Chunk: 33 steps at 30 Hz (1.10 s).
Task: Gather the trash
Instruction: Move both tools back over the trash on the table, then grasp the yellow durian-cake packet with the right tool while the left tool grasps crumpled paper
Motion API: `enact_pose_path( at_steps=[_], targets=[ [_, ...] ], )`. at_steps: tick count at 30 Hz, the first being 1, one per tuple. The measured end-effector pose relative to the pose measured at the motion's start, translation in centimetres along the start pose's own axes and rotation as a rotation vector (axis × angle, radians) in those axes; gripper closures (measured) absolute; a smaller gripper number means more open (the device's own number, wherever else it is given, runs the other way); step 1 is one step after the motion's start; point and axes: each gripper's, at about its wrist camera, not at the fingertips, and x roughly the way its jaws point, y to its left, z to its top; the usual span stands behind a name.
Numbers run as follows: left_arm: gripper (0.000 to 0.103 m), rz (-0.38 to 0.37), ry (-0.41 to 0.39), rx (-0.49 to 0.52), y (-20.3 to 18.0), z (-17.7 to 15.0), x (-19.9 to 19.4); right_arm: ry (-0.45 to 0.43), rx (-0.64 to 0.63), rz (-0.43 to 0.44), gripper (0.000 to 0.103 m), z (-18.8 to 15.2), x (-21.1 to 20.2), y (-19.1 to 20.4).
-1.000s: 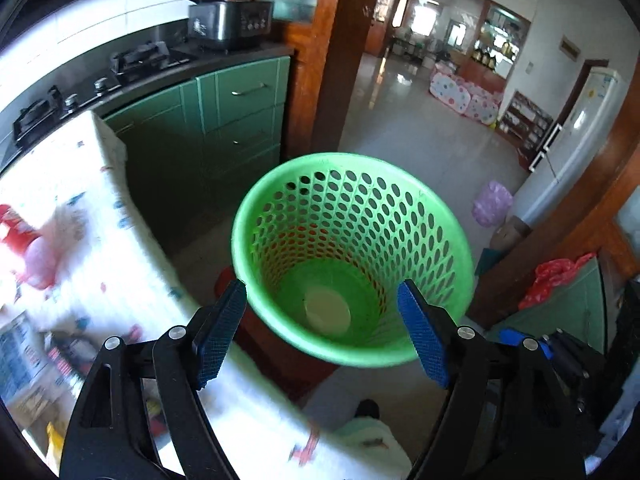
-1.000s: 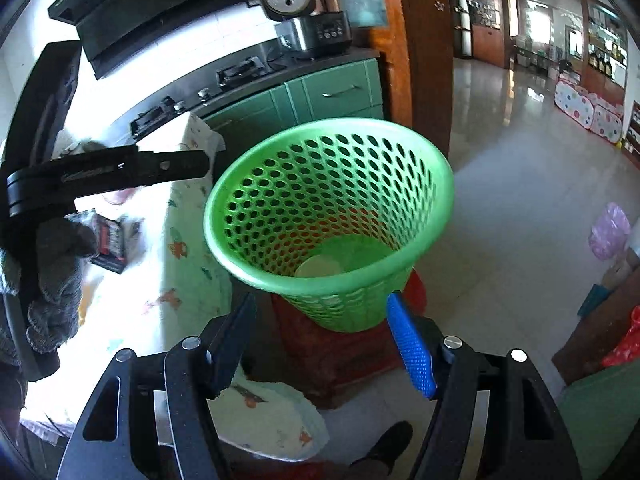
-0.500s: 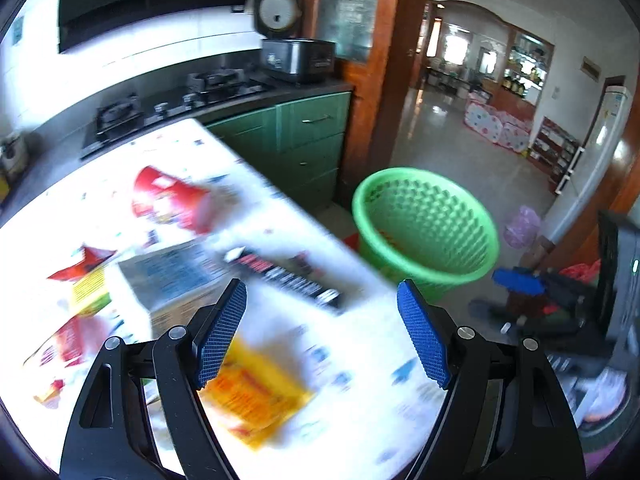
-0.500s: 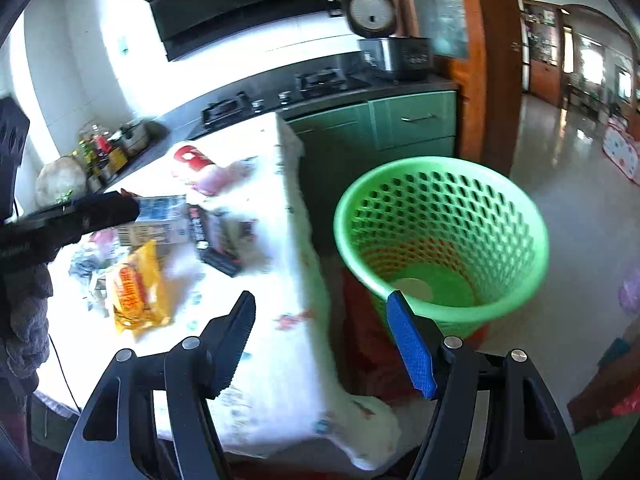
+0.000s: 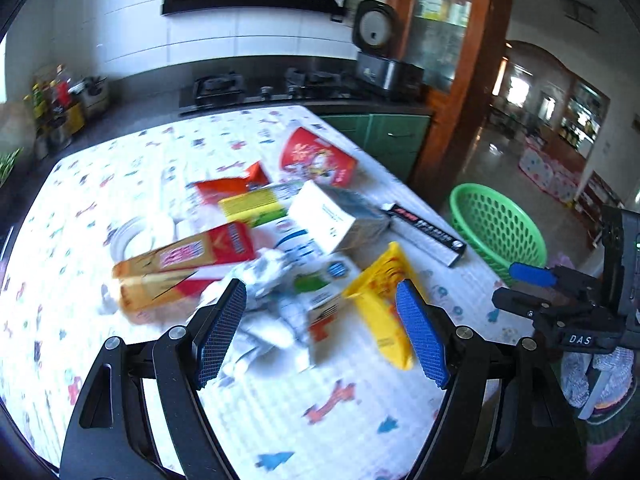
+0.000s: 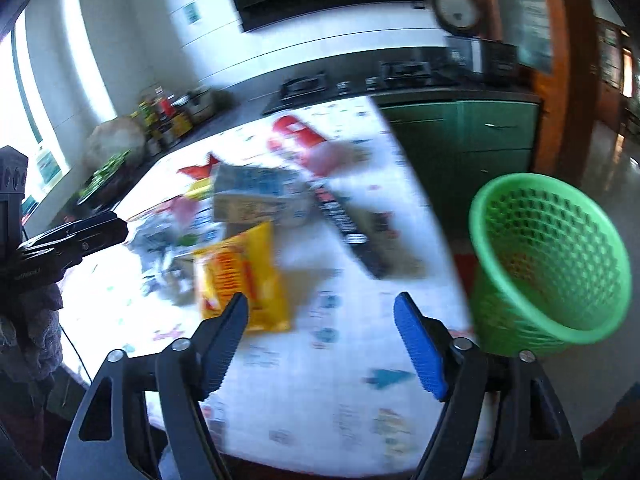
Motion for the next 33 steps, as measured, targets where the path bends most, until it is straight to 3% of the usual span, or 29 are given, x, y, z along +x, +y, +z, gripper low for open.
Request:
enact_pose_path(
  at_steps=[9,21,33],
  targets=[
    [0.027,0.02,0.028,-0.099,5.0,-3.0,0.0,0.066,-0.135,0.039,0.017,0.6,5.9,5.3],
    [0.027,0.001,0.078,-0.11,7.2,-4.2,2.2,0.153,-0.14,0.018,0.016,1.7,11.4,5.0],
    [0.027,-0.033,0.1,-0.116,7.1,-3.2,4.5,0.163,-0.146,0.015,0.032,1.5,11.7,5.4]
  ],
)
